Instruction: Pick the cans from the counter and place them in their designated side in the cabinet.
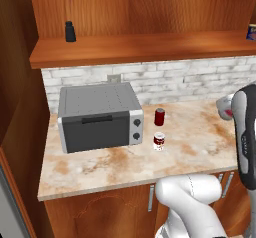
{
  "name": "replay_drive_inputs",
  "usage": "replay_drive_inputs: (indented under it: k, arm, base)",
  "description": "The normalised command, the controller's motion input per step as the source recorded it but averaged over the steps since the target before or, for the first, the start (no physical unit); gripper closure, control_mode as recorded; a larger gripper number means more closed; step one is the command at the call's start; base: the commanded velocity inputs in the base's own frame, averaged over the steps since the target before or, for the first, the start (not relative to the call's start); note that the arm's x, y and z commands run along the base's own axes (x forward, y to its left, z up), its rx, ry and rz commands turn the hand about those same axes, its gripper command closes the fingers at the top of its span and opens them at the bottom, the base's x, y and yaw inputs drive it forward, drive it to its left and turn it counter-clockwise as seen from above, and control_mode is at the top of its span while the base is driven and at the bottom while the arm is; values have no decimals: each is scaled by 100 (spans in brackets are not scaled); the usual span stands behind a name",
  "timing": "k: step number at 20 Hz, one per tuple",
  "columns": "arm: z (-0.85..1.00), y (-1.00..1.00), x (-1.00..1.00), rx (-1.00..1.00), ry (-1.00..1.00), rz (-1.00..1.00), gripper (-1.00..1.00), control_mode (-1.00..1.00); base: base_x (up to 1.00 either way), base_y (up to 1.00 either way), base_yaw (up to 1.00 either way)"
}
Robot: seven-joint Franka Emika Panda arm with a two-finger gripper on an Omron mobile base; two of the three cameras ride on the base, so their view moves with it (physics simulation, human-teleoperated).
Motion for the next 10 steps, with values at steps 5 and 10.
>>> replay_drive_inputs:
  k: [5, 10]
  arm:
    - [31, -7, -39, 0, 0, 0, 100, -100]
    - [37, 0, -34, -2, -3, 0, 100, -100]
  base:
    - [0, 0, 0]
    - [0, 0, 0]
